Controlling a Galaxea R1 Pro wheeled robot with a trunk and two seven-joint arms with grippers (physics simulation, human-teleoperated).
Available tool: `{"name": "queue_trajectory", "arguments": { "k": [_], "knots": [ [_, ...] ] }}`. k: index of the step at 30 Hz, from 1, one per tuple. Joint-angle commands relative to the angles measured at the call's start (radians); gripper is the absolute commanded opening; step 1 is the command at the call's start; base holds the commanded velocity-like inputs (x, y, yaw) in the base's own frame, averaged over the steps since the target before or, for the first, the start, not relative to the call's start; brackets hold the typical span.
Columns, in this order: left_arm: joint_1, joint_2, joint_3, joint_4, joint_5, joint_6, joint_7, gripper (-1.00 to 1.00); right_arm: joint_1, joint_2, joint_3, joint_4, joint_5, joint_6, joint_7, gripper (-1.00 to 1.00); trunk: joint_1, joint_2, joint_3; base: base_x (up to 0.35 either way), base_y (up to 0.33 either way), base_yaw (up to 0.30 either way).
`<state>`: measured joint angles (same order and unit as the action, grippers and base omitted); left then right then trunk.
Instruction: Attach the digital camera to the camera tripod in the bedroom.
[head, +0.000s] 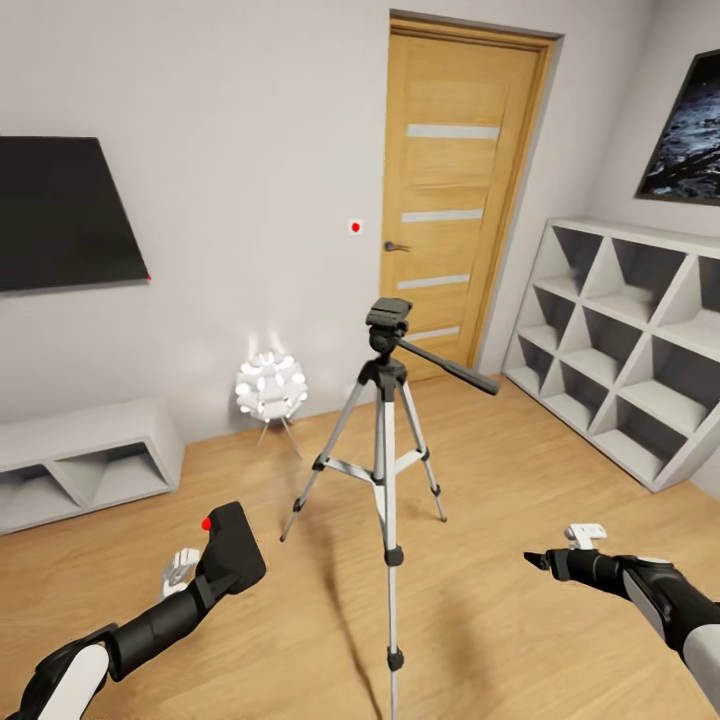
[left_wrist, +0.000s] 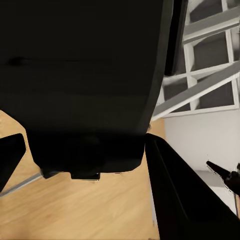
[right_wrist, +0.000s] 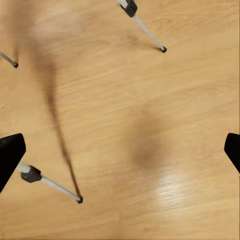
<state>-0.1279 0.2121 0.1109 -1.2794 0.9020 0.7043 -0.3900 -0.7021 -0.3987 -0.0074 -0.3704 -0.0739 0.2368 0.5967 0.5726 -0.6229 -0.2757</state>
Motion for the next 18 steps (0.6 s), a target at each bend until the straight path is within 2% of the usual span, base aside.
{"name": "queue_trajectory", "arguments": {
  "k": [1,4,7,9,10,11,12,14,15,16,18],
  "knots": [
    [-0.001,0.0,0.001,0.0,0.003,0.007,-0.002,-1.0,-0.001,0.007,-0.001,-0.007,-0.007,0.01,-0.003,1.0,0.0,-0.001,-0.001,0.0,0.0,0.277],
    [-0.001,0.0,0.001,0.006,0.003,0.007,-0.001,-1.0,-0.002,0.045,0.0,-0.066,-0.006,0.016,-0.042,1.0,0.0,-0.001,-0.001,0.0,0.0,0.279],
    [-0.001,0.0,0.0,0.009,0.004,0.007,0.0,-1.0,0.01,0.087,-0.001,-0.227,-0.005,0.073,-0.07,1.0,0.0,-0.001,-0.001,0.0,0.0,0.28],
    [-0.001,0.0,0.0,0.01,0.003,0.007,0.0,-1.0,0.051,0.125,-0.004,-0.372,-0.005,0.119,-0.08,1.0,0.0,-0.001,-0.001,0.0,0.0,0.28],
    [-0.001,0.0,0.0,0.01,0.003,0.007,0.0,-1.0,0.066,0.134,-0.005,-0.412,-0.005,0.128,-0.086,1.0,0.0,-0.001,-0.001,0.0,0.0,0.28],
    [-0.001,0.0,0.0,0.011,0.003,0.007,0.001,-1.0,0.102,0.151,-0.005,-0.492,-0.005,0.142,-0.114,1.0,0.0,-0.001,-0.001,0.0,0.0,0.28],
    [-0.001,0.0,0.0,0.011,0.003,0.007,0.001,-1.0,0.124,0.16,-0.005,-0.533,-0.005,0.147,-0.135,1.0,0.0,-0.001,-0.001,0.0,0.0,0.281],
    [-0.001,0.0,0.0,0.011,0.003,0.007,0.001,-1.0,0.214,0.206,-0.004,-0.697,-0.006,0.16,-0.253,1.0,0.0,-0.001,-0.001,0.0,0.0,0.281],
    [-0.001,0.0,0.0,0.011,0.003,0.007,0.001,-1.0,0.233,0.219,-0.003,-0.734,-0.005,0.162,-0.283,1.0,0.0,-0.001,-0.001,0.0,0.0,0.281],
    [-0.001,0.0,0.0,0.011,0.003,0.007,0.002,-1.0,0.263,0.242,-0.003,-0.8,-0.005,0.178,-0.333,1.0,0.0,-0.001,-0.001,0.0,0.0,0.281],
    [-0.001,0.0,0.0,0.012,0.002,0.007,0.002,-1.0,0.29,0.264,-0.002,-0.865,-0.004,0.218,-0.379,1.0,0.0,-0.001,-0.001,0.0,0.0,0.281]
  ]
}}
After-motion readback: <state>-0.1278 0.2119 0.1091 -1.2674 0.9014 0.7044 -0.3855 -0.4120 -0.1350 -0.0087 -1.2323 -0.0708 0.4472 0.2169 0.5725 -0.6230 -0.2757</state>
